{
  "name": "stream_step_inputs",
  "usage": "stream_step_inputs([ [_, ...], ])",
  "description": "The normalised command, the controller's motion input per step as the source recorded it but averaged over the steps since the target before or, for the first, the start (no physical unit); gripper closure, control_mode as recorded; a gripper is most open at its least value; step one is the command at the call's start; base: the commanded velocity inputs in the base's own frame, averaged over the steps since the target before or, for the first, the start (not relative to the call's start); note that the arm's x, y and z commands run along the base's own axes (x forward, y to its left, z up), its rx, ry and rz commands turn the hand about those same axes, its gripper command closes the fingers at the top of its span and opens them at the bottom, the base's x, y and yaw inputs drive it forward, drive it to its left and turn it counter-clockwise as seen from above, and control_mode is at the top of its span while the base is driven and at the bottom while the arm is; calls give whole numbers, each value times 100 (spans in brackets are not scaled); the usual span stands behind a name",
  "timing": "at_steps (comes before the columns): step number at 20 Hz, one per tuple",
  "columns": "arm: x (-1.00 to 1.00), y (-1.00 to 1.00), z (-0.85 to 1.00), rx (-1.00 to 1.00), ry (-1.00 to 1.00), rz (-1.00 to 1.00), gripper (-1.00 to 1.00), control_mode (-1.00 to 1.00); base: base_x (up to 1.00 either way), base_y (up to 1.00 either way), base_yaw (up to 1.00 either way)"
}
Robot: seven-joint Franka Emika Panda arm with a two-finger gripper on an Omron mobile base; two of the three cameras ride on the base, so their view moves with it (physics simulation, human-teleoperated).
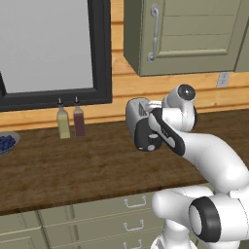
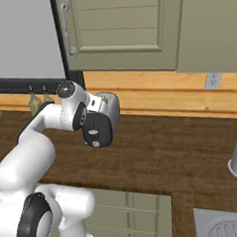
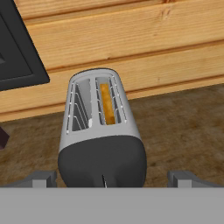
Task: Start the toaster. Once the lever pops up, take the bread to the plate on the dining counter.
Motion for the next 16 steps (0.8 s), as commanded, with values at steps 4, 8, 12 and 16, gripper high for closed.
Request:
stream_step_inputs([
  [4,0,0,0,0,0,0,-100,-100,0,0,0],
  [8,0,0,0,0,0,1,-100,-100,0,0,0],
  [12,0,0,-2,-1,0,10,-100,-100,0,0,0],
  [16,0,0,0,-2,0,14,-100,-100,0,0,0],
])
